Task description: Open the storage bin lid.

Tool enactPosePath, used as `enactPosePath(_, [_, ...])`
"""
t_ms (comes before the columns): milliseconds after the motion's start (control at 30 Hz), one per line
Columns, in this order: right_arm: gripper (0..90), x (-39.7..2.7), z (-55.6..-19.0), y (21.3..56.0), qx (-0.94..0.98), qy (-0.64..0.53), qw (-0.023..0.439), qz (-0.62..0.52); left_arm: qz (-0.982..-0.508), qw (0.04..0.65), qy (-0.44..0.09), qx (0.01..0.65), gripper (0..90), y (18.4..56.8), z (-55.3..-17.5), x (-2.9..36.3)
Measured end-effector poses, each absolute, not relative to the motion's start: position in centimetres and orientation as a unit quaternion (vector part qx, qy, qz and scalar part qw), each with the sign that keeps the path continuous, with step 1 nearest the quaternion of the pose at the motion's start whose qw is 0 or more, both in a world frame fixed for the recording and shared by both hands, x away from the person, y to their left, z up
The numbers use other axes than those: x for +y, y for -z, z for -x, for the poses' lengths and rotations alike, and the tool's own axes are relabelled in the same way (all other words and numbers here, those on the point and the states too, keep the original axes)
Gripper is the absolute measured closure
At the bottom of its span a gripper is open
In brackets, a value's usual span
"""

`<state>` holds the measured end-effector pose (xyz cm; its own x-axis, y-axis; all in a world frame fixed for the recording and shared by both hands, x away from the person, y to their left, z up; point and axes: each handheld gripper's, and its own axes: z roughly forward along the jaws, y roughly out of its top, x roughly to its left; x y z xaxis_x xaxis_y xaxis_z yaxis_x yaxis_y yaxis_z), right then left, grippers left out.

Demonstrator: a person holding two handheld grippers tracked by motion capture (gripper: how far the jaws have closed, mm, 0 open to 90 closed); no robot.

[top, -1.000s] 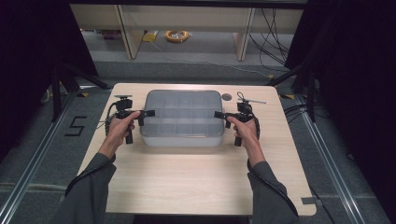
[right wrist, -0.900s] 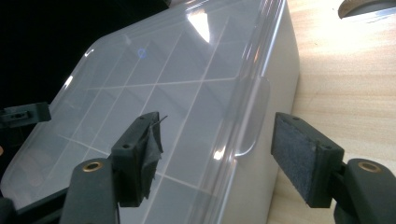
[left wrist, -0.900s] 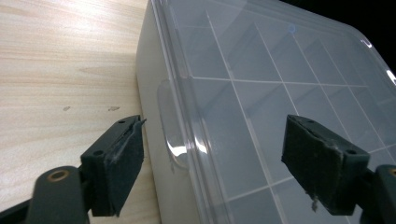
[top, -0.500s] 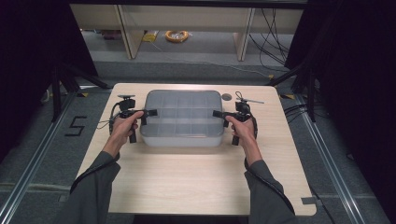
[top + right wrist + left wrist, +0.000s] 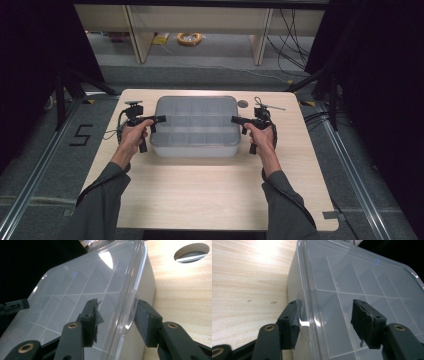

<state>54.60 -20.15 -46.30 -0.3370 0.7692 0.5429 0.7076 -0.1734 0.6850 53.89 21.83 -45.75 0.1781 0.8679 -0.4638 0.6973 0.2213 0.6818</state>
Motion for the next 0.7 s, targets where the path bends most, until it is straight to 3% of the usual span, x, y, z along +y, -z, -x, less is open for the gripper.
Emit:
enactPosePath(300, [64.9,-20.5,-54.2,45.0,0.628,-0.536,0.047,-0.563,-0.584,0.481,-0.102,0.646,48.0,44.3,-53.2,21.9])
enactPosePath(467, [66.8,-20.8,-54.1,44.7,0.622,-0.545,0.056,-0.56,-0.587,0.48,-0.11,0.643,49.3,43.5,-52.9,21.6])
enactPosePath(533, [67.7,-20.7,-53.6,44.1,0.603,-0.544,0.031,-0.583,-0.585,0.483,-0.111,0.642,49.7,43.1,-52.8,21.4])
enactPosePath(567, [68.6,-21.3,-53.7,44.1,0.612,-0.553,0.059,-0.562,-0.585,0.483,-0.113,0.641,49.8,43.0,-52.7,21.3])
enactPosePath(633, [69.0,-21.2,-53.4,43.7,0.601,-0.553,0.042,-0.576,-0.582,0.485,-0.113,0.642,49.9,42.6,-52.6,21.0])
enactPosePath(667, [70.0,-21.6,-53.5,43.6,0.606,-0.558,0.061,-0.564,-0.584,0.486,-0.114,0.64,49.7,42.4,-52.6,20.9])
enactPosePath(700, [70.2,-21.5,-53.2,43.2,0.596,-0.559,0.046,-0.574,-0.588,0.486,-0.115,0.636,49.7,42.3,-52.5,20.9])
